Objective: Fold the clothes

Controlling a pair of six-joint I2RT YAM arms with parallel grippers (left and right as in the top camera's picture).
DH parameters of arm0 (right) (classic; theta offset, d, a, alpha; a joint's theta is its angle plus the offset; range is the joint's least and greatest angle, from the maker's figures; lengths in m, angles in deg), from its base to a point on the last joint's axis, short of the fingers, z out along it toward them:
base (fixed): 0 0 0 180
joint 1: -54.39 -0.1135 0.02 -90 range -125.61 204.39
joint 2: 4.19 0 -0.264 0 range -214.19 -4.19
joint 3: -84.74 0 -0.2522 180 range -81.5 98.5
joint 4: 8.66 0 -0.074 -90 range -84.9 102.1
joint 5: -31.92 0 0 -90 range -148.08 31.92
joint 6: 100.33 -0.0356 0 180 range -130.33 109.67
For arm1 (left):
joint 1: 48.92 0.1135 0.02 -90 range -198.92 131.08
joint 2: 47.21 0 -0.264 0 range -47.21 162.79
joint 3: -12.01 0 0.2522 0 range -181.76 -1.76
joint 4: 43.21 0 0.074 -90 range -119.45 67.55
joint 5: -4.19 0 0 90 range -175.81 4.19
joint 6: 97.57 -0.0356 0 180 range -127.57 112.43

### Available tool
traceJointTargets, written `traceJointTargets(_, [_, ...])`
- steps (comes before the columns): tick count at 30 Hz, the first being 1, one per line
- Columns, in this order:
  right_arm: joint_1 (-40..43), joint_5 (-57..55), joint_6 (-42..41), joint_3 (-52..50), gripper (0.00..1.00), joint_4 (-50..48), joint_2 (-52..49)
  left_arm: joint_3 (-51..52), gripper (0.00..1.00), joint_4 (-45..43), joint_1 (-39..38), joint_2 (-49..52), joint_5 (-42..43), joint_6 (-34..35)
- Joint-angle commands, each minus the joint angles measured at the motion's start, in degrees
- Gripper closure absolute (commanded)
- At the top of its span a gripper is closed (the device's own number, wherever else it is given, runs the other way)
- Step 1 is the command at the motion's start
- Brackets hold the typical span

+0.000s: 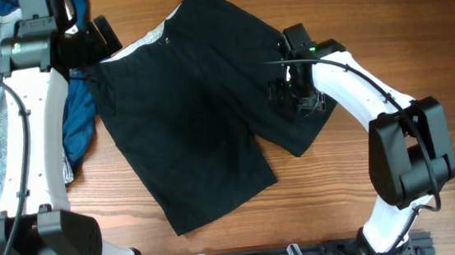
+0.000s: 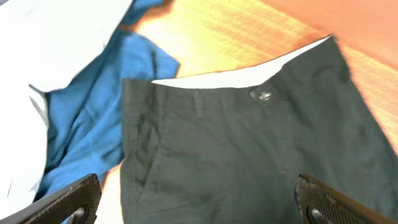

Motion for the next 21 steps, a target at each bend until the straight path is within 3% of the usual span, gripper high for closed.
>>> traceJointTargets(1, [-0.5,-4.9,-3.3,-1.8,0.11,-0.1,-0.9,-0.2,0.0,-0.8,0.2,-0.8,6.5,-4.3])
traceJointTargets(13, [0.9,-4.8,-5.2,-3.0,0.1,-5.4,-8.0,-0.2,0.0,-0.6,0.2,-0.7,6.6,-4.3])
traceJointTargets(21, [10.0,-2.3,-5.9,-2.8,0.12,-16.0,-16.7,-0.2,0.0,-0.7,0.1,-0.6,6.6,-4.3])
